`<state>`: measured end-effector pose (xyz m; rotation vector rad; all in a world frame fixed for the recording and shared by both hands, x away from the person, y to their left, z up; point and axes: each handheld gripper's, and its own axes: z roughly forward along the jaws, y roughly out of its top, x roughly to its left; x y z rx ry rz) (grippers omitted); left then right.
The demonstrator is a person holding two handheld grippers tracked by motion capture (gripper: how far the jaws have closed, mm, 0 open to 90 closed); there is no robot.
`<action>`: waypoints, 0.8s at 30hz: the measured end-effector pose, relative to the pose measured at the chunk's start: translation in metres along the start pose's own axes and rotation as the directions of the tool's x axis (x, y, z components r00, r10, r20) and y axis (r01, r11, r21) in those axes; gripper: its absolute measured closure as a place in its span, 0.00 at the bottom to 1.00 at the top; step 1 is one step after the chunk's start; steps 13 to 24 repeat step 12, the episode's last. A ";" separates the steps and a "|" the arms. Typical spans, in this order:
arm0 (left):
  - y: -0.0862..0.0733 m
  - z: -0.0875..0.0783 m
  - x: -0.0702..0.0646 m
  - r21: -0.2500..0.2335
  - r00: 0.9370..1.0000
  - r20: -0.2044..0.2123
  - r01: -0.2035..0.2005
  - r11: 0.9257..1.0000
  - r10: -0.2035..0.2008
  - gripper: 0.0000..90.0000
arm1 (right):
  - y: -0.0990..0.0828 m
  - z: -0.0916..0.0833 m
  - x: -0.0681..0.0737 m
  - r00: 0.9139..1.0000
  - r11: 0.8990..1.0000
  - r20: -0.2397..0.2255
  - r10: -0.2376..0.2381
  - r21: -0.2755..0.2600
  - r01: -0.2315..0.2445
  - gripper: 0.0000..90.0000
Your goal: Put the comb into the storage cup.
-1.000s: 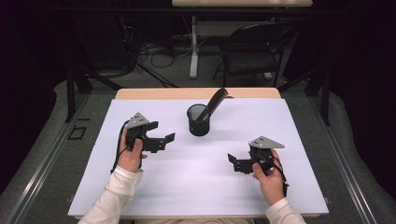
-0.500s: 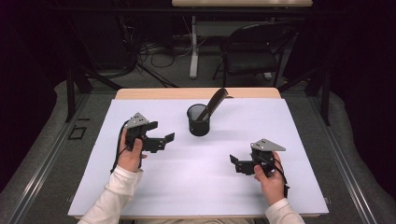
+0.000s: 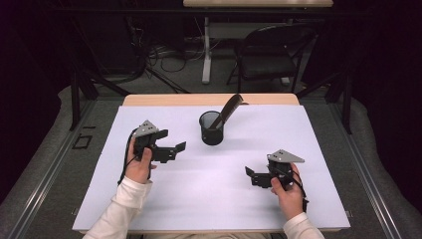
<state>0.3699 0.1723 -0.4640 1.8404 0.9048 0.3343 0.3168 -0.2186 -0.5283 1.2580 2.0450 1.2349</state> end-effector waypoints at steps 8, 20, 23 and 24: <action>0.000 0.000 0.001 0.000 1.000 -0.002 0.001 1.000 -0.001 0.14 | -0.001 0.001 0.000 1.000 1.000 0.001 -0.003 0.003 0.003 0.07; 0.000 0.000 0.001 -0.001 1.000 -0.004 0.003 1.000 -0.003 0.14 | -0.001 0.001 -0.001 1.000 1.000 0.004 -0.003 0.003 0.003 0.08; 0.000 0.000 0.001 -0.001 1.000 -0.004 0.003 1.000 -0.003 0.14 | -0.001 0.001 -0.001 1.000 1.000 0.004 -0.003 0.003 0.003 0.08; 0.000 0.000 0.001 -0.001 1.000 -0.004 0.003 1.000 -0.003 0.14 | -0.001 0.001 -0.001 1.000 1.000 0.004 -0.003 0.003 0.003 0.08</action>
